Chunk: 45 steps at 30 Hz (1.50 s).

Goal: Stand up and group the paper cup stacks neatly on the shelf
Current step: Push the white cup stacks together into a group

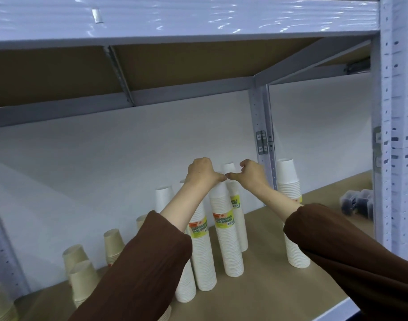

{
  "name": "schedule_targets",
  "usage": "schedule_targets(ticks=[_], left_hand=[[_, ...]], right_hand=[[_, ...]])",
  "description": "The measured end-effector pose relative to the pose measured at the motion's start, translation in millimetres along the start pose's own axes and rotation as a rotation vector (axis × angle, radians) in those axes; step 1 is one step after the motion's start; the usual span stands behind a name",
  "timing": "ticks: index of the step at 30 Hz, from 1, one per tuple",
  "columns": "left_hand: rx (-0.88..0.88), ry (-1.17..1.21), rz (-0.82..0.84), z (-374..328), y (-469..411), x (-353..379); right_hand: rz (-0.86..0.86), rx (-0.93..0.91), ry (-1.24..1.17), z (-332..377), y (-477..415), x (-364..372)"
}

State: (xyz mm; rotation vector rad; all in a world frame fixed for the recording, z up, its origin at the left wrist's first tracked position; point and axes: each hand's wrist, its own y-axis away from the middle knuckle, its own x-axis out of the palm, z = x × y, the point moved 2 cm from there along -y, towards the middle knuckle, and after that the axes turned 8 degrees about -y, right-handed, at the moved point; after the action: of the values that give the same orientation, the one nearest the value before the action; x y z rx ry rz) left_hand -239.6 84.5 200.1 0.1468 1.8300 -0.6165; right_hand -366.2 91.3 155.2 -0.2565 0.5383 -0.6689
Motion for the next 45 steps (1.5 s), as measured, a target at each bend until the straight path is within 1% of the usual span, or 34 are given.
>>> schedule_targets(ticks=[3,7,11,14,16,20,23,26,30,36,41,45], left_hand=[[-0.028,-0.051,0.058,-3,-5,3],[-0.049,-0.087,0.064,-3,-9,6],[-0.061,-0.001,0.097,-3,-11,10],[-0.057,0.12,0.107,-3,-12,15],[-0.066,0.192,0.09,-2,-11,19],[-0.063,0.272,-0.014,1,-3,25],[-0.053,0.27,-0.086,1,8,20],[-0.054,0.247,-0.105,4,20,11],[-0.087,0.287,-0.126,10,40,-6],[-0.136,0.318,-0.222,29,67,-36],[-0.161,0.224,-0.263,52,82,-51],[-0.198,0.148,-0.241,67,89,-55]], right_hand=[[0.021,0.014,0.011,-2,-10,4],[0.065,0.024,0.019,-5,-22,10],[0.09,0.036,0.028,-9,-29,16],[0.094,0.019,0.017,-14,-31,18],[0.078,0.017,-0.006,-19,-31,17],[0.032,0.025,-0.046,-24,-28,10],[-0.003,-0.001,-0.049,-19,-21,1],[-0.022,-0.04,-0.046,-5,-9,-16],[-0.022,-0.07,-0.061,18,9,-41],[0.091,-0.1,-0.113,40,44,-45],[0.229,-0.059,-0.179,47,67,-21],[0.281,-0.049,-0.2,50,79,0]])
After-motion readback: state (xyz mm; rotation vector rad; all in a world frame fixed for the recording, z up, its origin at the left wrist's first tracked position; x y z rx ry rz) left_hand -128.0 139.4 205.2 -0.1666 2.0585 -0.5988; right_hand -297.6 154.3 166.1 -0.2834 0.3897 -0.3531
